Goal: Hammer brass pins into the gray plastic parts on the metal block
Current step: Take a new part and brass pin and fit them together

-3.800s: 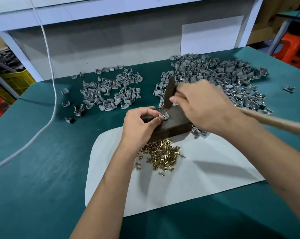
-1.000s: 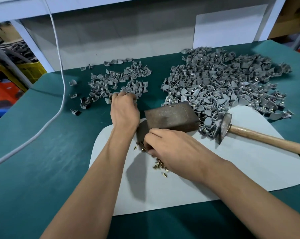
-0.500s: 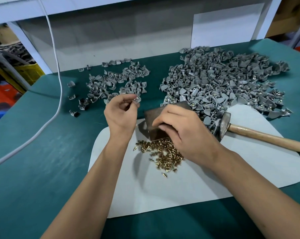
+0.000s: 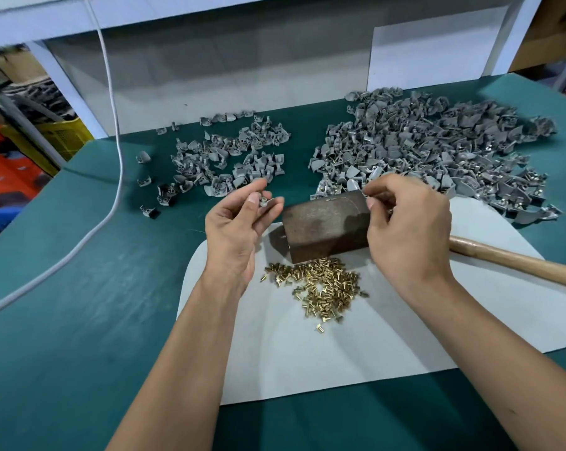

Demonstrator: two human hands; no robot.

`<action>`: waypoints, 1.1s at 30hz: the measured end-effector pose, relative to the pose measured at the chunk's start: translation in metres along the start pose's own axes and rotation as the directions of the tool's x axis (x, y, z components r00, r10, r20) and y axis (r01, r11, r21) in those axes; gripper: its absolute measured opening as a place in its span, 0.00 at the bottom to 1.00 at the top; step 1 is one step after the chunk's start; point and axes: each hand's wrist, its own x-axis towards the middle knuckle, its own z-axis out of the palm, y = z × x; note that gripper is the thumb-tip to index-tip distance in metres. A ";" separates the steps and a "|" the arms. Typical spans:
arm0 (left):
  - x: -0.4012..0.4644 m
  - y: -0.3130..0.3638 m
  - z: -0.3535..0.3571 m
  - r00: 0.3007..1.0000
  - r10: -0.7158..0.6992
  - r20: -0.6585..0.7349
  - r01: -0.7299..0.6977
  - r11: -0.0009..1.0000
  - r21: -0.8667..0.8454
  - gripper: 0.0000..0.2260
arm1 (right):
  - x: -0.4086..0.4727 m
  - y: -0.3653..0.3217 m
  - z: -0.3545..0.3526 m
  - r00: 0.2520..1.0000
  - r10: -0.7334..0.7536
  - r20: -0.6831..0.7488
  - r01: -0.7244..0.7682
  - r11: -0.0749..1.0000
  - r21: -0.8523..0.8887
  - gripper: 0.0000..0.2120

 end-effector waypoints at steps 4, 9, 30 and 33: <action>0.000 0.002 0.003 1.000 0.009 -0.009 -0.010 0.999 -0.049 0.09 | 0.002 0.003 0.001 1.000 0.020 -0.022 -0.019 0.999 0.036 0.09; 0.000 0.004 0.002 0.998 0.056 -0.016 -0.056 0.998 -0.023 0.06 | -0.001 0.003 0.003 0.999 0.030 -0.031 -0.027 0.997 0.066 0.07; -0.021 0.007 0.025 0.882 0.116 0.458 -0.266 0.923 0.278 0.15 | -0.004 0.000 0.003 0.960 -0.280 0.024 0.254 0.900 0.353 0.16; -0.022 0.007 0.026 0.878 0.121 0.462 -0.277 0.917 0.288 0.15 | -0.004 0.000 0.003 0.959 -0.283 0.013 0.259 0.897 0.359 0.15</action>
